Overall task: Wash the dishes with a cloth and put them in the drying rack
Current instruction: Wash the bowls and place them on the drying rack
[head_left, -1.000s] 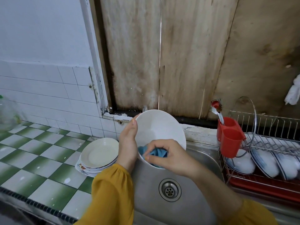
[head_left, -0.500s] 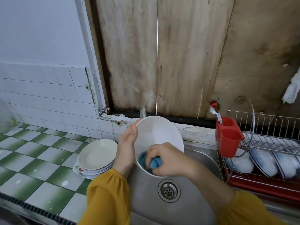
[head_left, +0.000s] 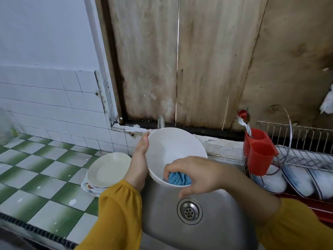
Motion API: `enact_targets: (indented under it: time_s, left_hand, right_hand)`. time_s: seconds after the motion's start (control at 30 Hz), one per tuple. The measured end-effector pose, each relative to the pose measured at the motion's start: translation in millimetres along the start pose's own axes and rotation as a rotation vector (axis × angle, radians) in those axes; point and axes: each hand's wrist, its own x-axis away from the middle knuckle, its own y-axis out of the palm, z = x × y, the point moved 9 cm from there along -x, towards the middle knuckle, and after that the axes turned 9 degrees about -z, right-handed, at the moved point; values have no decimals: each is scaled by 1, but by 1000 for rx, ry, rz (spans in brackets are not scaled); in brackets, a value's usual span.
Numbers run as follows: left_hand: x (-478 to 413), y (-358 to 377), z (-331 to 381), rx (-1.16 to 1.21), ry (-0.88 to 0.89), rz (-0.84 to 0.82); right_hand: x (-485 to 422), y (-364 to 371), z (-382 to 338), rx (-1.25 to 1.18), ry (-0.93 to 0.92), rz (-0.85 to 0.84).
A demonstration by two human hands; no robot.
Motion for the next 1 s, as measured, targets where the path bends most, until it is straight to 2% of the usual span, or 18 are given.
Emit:
enact_targets:
  time_s: [0.07,0.17,0.23,0.3,0.37,0.43,0.57,0.6,0.67,0.73,0.77,0.8,0.87,0.9,0.93,1.0]
  left_hand:
    - [-3,0,-7,-211,4,-12]
    - [0,9,18,-806,220,-45]
    - [4,31,26,-993,361,-255]
    - [4,42,28,-1092,405,-453]
    - [2,42,29,-932,329,-566]
    - [-3,40,30,-611,249,-573]
    - [-18,26,31,-365,235,-314]
    - [-22,21,29,-302,228,-236]
    - [-27,16,29,-163,234,-131]
    - [-29,19,32,-94,235,-93]
    - [-29,22,32,-76,232,-97]
    - [-27,24,33,-64,231,-100]
    - [-25,25,32,-46,239,-94]
    - [-24,23,31,-39,250,-82]
    - [-23,21,31,-32,257,-72]
    - [-23,18,31,-22,271,-70]
  right_hand:
    - [1,-10,6,141,19,-1]
    - [8,-25,27,3,65,-10]
    - [12,-37,34,-159,54,14]
    - [17,-49,36,-308,24,72]
    - [21,-61,41,-458,-25,156]
    - [23,-78,45,-515,-74,326]
    - [59,-120,70,-698,-37,1082]
    - [64,-119,69,-699,-30,1189]
    - [54,-104,53,-558,-21,1212]
    - [28,-79,29,-197,85,1163]
    - [21,-69,30,-73,145,1194]
    - [24,-65,43,-89,218,1282]
    - [36,-65,86,-546,336,1436]
    - [34,-61,104,-788,337,1427]
    - [31,-60,106,-866,327,1405]
    - [27,-64,77,-608,303,1366]
